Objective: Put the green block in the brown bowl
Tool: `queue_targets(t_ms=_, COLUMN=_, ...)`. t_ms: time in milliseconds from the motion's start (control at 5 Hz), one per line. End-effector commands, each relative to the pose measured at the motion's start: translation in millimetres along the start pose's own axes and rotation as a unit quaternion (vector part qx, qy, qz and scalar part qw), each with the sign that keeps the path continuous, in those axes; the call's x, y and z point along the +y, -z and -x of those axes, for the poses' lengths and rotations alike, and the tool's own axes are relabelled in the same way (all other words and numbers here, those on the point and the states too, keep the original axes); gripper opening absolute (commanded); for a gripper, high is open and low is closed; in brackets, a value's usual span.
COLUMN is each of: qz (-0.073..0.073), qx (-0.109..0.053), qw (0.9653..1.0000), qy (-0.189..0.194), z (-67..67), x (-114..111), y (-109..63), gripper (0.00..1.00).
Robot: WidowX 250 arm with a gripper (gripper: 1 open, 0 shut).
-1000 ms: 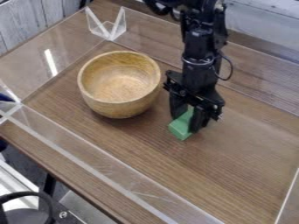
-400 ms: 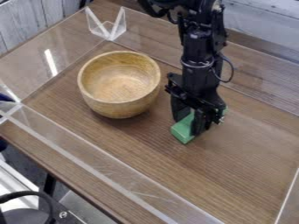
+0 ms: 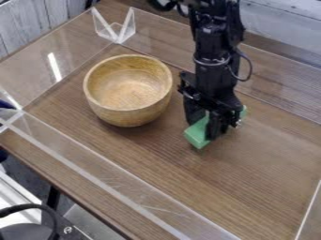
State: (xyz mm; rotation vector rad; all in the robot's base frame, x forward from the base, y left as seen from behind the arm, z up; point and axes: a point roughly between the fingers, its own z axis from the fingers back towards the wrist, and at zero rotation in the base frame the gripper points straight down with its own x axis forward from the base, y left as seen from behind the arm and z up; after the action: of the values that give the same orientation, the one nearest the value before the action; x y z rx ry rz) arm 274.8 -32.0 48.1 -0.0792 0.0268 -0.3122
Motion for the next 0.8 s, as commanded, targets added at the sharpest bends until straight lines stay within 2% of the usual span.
queue_targets(t_ms=0, qz=-0.006, qx=-0.032, qw=0.9994, qy=0.01, z=-7.7, x=0, y=-14.7, gripper=0.0)
queue_targets(t_ms=600, qz=-0.004, qx=-0.019, qw=0.9997, qy=0.018, z=-9.4, x=3, y=3.6, gripper=0.0)
